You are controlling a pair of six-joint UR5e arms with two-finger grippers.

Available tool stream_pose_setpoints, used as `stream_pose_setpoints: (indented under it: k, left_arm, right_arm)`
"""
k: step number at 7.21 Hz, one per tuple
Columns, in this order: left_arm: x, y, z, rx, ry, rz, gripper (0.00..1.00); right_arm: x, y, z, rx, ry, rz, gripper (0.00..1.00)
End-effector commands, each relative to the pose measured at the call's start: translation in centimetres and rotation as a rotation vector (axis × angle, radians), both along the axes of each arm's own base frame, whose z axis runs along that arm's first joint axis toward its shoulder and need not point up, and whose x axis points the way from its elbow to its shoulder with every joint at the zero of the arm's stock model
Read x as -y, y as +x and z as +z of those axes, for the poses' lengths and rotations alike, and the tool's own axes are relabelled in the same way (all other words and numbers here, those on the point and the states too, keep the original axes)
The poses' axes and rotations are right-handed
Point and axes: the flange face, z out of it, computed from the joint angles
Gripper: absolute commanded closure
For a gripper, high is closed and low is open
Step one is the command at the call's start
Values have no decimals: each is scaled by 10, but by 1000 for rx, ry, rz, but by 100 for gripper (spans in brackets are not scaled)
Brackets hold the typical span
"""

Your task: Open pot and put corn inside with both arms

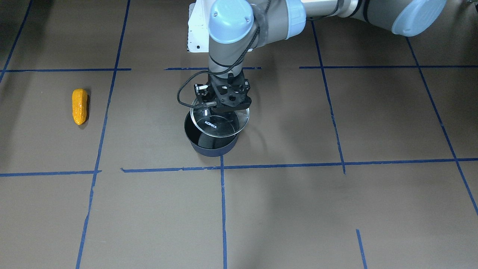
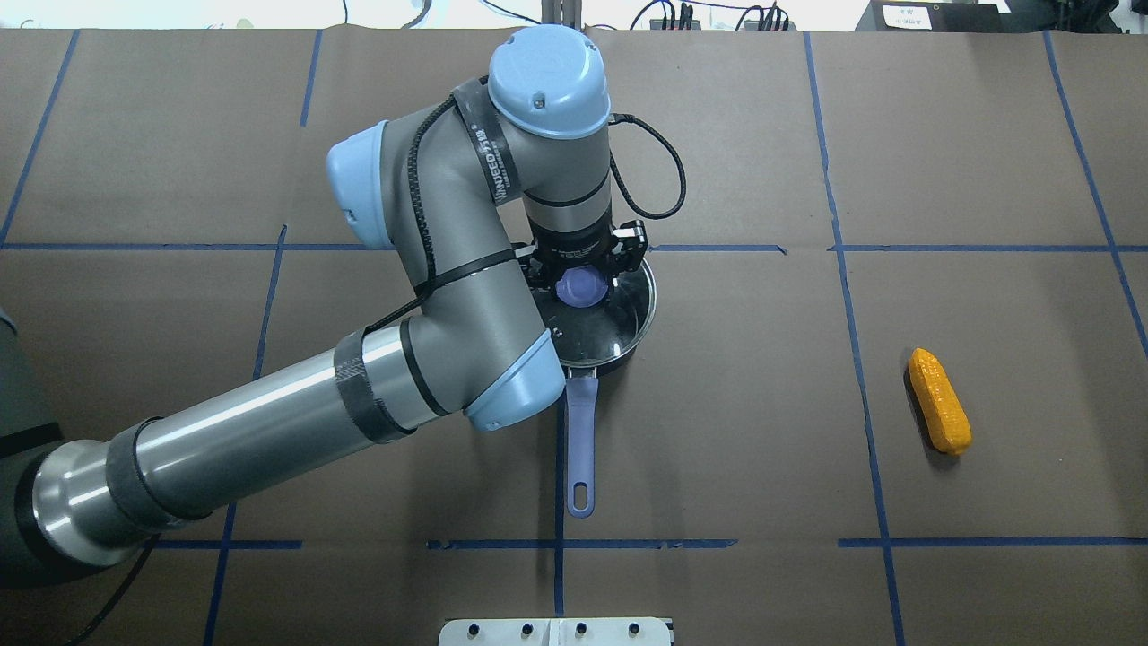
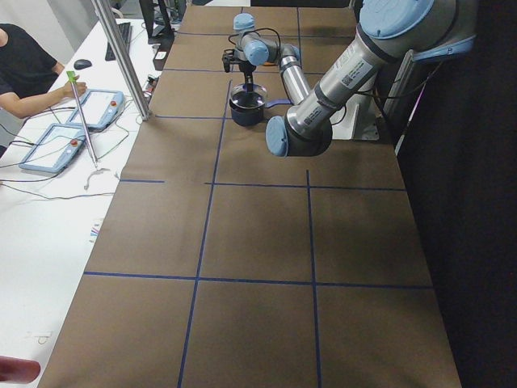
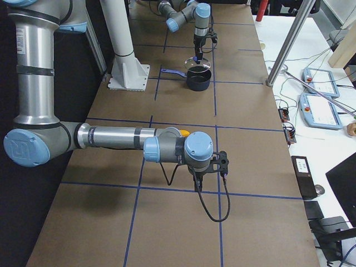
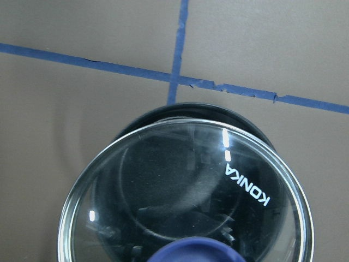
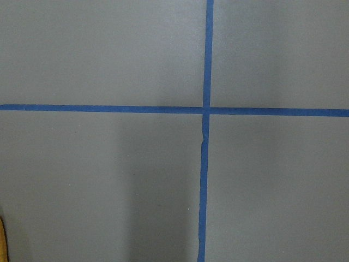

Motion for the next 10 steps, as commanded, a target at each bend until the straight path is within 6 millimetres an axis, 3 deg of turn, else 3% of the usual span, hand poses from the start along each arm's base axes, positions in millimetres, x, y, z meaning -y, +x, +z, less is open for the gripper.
stream_pose_setpoints:
  k: [1,3,4,6,8,10]
  left_arm:
    - [5,-48,59,26,28,-6,87]
    - [11,-83,104,60,53,0,87]
    - [8,-89,131,82,46,12,86]
    - [4,-82,167,76,50,21,86]
    - [8,-77,202,80,47,23,85]
    - [6,-76,217,97,31,27,84]
  right_arm:
    - [0,0,-4,0,15,1,0]
    - [1,0,-7,1,21,1,0]
    - [1,0,-8,1,22,2,0]
    - [4,-1,-17,0,24,14,0]
    - [10,-21,-40,7,-6,37,0]
    - [18,-59,-68,36,-30,90,0]
